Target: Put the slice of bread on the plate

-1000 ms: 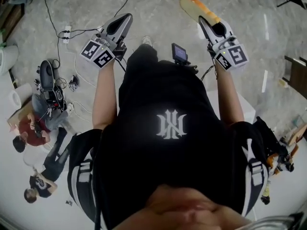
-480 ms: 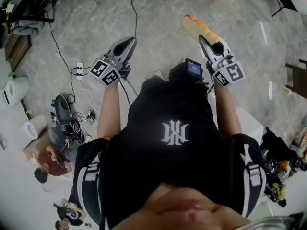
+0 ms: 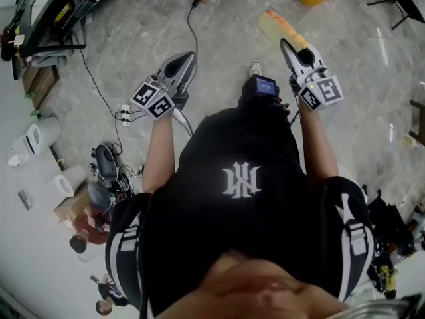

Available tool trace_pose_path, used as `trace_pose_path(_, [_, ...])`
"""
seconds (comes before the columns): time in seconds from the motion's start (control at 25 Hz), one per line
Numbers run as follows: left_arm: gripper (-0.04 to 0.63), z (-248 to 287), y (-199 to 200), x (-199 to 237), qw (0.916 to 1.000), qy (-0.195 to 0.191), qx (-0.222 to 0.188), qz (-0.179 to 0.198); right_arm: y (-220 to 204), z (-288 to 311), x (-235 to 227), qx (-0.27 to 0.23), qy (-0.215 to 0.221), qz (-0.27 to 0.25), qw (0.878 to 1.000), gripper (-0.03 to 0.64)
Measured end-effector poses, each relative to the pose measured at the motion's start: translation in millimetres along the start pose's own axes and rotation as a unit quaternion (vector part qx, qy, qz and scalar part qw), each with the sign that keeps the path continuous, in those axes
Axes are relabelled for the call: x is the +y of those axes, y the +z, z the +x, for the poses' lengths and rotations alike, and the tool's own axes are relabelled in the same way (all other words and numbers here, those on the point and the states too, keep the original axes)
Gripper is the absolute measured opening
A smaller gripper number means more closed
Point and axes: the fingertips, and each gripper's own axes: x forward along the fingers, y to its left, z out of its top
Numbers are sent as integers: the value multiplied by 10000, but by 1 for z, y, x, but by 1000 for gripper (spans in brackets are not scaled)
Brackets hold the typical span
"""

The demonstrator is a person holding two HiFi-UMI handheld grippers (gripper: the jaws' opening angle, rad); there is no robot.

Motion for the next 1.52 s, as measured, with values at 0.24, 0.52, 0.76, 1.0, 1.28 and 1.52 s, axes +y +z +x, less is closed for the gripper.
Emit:
trace_pose_path(0.24, [12,92,66,46,9999,124,-38,112,53,61,-93,-179,181,-157,9996,90])
trace_pose_path(0.52, [14,157,93,82,9998,40,-34,189,58,112,-157,-188,143,13,9997,89])
trace_pose_path(0.76, [12,210,113,170,9998,-89,-176,45,57,178,-198,-39,48,-101,9999,89])
trace_pose_path(1.0, [12,284,160,273,9984,-433,-240,-283,101,273,-258,79,-387,-263,9989,90])
trace_pose_path(1.28, [12,358,215,341,9937,-1041,-138,-390,160,377,-309,198,-602,-453,9970,91])
trace_pose_path(1.52, [12,388,216,388,9929,-1022,18,-604,170,424,-328,504,-630,-695,9943,91])
